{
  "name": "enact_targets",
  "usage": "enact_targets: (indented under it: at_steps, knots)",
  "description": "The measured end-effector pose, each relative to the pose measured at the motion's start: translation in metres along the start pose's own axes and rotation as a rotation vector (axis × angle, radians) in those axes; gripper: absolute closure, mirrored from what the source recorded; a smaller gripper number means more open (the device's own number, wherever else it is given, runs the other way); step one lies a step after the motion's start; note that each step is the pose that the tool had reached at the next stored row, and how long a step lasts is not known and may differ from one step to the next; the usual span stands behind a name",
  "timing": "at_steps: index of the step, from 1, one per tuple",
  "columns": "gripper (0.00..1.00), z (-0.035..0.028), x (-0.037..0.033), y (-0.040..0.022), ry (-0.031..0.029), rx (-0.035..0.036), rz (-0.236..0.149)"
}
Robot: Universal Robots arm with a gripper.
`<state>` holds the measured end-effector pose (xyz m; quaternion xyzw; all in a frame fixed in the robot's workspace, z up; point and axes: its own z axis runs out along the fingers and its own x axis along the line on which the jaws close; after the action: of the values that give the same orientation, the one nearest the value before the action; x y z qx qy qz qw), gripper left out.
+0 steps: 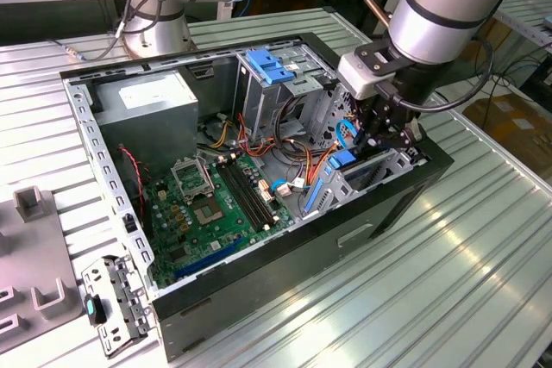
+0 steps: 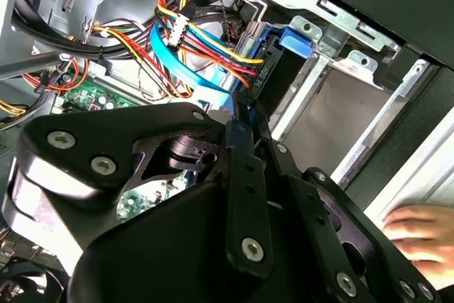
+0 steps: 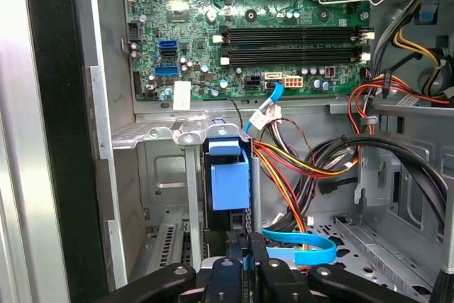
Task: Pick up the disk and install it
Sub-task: 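Insert the second disk wire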
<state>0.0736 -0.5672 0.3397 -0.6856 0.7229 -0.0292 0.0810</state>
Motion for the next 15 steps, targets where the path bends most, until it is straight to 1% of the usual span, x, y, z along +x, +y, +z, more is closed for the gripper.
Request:
enact_targets:
  at_steps: [1,2,3,5,8,9,10,11,15]
  knots:
    - [0.83,-0.0010,-0.0001,-0.0001,-0.0003,0.0000,0.000]
    - [0.76,-0.0064,-0.0005,-0.0008,0.0002,-0.0001,0.000]
    - [0.76,-0.0110,-0.0010,-0.0015,0.0001,-0.0001,0.000]
    - [0.76,-0.0167,-0.0017,-0.0024,0.0003,-0.0001,0.000]
    - [0.76,-0.0172,-0.0019,-0.0025,0.0008,-0.0001,0.000]
    - [0.85,-0.0172,-0.0020,-0.0025,0.0009,-0.0001,0.000]
    - [0.85,-0.0172,-0.0021,-0.0025,0.0009,0.0000,0.000]
    - [0.89,-0.0172,-0.0022,-0.0025,0.0009,-0.0001,0.000]
    - [0.89,-0.0172,-0.0024,-0.0024,0.0009,-0.0001,0.000]
